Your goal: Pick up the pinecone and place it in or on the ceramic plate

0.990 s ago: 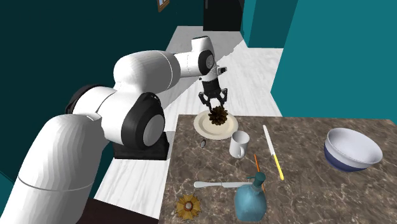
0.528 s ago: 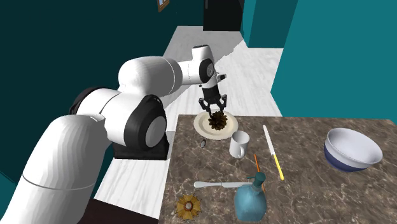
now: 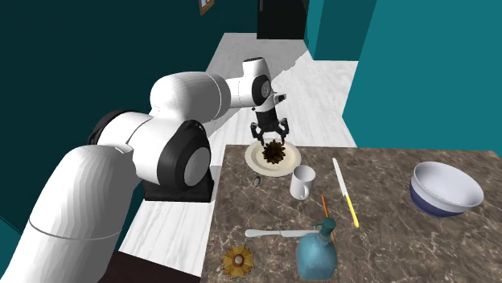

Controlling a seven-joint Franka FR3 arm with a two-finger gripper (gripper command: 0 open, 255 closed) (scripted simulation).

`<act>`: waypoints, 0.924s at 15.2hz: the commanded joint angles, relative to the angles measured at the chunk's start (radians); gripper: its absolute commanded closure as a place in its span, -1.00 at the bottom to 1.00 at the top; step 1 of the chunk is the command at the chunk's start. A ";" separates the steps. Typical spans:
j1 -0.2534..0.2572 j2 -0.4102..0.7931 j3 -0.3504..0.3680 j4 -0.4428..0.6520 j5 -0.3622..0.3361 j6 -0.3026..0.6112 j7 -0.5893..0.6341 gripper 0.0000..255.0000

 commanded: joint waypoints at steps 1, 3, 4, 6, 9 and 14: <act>0.000 0.000 0.000 0.000 0.000 0.000 0.000 -1.00; 0.000 0.000 0.000 0.000 0.000 0.000 0.000 -1.00; 0.000 0.000 0.000 0.000 0.000 0.000 0.000 -1.00; 0.009 -0.021 0.003 0.030 0.004 -0.051 -0.004 -1.00; 0.018 -0.034 0.005 0.065 0.007 -0.100 -0.008 -1.00; 0.018 -0.034 0.005 0.065 0.007 -0.100 -0.008 -1.00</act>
